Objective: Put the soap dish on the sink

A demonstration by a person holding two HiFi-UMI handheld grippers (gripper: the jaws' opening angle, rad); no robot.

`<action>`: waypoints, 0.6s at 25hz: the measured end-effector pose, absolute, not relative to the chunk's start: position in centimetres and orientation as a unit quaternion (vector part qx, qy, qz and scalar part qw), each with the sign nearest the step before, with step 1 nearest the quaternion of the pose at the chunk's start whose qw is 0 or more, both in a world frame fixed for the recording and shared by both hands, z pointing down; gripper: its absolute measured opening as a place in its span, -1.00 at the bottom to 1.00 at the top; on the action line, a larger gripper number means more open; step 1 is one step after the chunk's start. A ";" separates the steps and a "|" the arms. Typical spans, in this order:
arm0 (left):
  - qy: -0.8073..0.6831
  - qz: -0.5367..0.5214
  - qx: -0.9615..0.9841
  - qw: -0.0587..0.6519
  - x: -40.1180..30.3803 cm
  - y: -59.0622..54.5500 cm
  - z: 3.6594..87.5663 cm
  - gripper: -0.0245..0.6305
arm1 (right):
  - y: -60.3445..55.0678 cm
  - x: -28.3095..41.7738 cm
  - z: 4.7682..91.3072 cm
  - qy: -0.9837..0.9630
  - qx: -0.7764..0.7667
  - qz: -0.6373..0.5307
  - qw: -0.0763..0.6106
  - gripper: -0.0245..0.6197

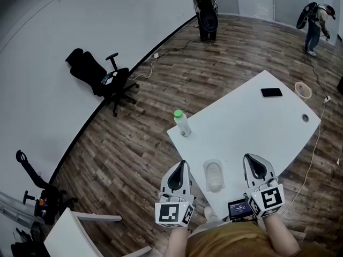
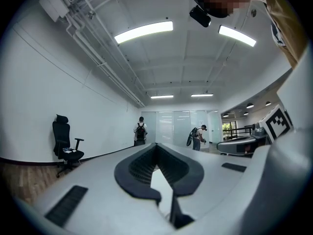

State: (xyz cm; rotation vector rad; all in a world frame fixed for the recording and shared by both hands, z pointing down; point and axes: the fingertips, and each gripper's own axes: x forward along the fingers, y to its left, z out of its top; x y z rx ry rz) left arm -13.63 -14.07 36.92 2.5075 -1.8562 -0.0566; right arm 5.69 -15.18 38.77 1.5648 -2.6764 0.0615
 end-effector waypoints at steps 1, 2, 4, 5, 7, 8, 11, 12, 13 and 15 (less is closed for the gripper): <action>-0.596 -0.024 0.803 0.017 -13.8 -14.1 37.0 -0.91 | -15.2 5.6 38.8 -0.863 0.504 0.020 0.020 -0.90; -0.597 -0.029 0.802 0.023 -13.9 -14.2 37.1 -0.91 | -15.2 5.6 38.8 -0.863 0.504 0.020 0.021 -0.90; -0.600 -0.029 0.799 0.026 -14.1 -14.3 37.2 -0.91 | -15.3 5.6 38.9 -0.864 0.503 0.021 0.021 -0.90; -0.602 -0.029 0.798 0.025 -14.2 -14.3 37.2 -0.91 | -15.3 5.7 39.0 -0.863 0.504 0.021 0.021 -0.90; -0.603 -0.031 0.796 0.028 -14.4 -14.4 37.3 -0.91 | -15.4 5.7 39.1 -0.863 0.504 0.023 0.021 -0.90; -0.603 -0.031 0.797 0.029 -14.5 -14.5 37.4 -0.91 | -15.5 5.7 39.1 -0.863 0.504 0.024 0.021 -0.90; -0.599 -0.029 0.800 0.034 -14.4 -14.5 37.7 -0.91 | -15.5 5.8 39.2 -0.863 0.505 0.024 0.022 -0.90; -0.597 -0.030 0.801 0.035 -14.3 -14.4 37.7 -0.91 | -15.5 5.8 39.2 -0.863 0.504 0.025 0.022 -0.90; -0.597 -0.030 0.801 0.035 -14.3 -14.4 37.7 -0.91 | -15.5 5.7 39.2 -0.863 0.504 0.025 0.022 -0.90; -0.597 -0.030 0.801 0.036 -14.4 -14.5 37.7 -0.91 | -15.6 5.6 39.2 -0.864 0.503 0.025 0.023 -0.90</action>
